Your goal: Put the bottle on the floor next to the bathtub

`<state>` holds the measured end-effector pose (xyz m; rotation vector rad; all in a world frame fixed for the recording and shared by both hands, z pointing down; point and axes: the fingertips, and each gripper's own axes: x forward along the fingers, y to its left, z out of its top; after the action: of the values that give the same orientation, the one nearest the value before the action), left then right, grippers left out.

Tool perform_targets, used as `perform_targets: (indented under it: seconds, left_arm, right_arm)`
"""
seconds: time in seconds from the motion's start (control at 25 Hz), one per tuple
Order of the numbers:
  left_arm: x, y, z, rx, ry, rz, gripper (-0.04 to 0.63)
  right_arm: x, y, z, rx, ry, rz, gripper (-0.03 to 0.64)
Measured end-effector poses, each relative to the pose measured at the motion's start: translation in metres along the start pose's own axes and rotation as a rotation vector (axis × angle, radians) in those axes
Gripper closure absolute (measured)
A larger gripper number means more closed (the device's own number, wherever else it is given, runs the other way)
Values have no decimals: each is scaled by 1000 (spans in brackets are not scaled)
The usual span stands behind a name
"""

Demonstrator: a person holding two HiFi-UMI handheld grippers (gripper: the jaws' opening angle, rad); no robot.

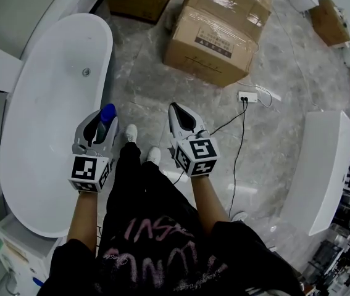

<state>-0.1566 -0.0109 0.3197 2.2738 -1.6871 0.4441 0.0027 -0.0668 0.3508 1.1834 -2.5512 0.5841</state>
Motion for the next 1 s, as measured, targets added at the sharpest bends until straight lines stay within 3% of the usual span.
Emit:
perform_targets:
  seconds: [0.4,1.0]
  left_arm:
    - [50,37,-18,-16,60,-35,448]
    - [119,63,-93,-53,188,-28,449]
  right_arm:
    - [48,-10,5,6,34,-24,601]
    - [108,-33,-52,49,126,-4,600]
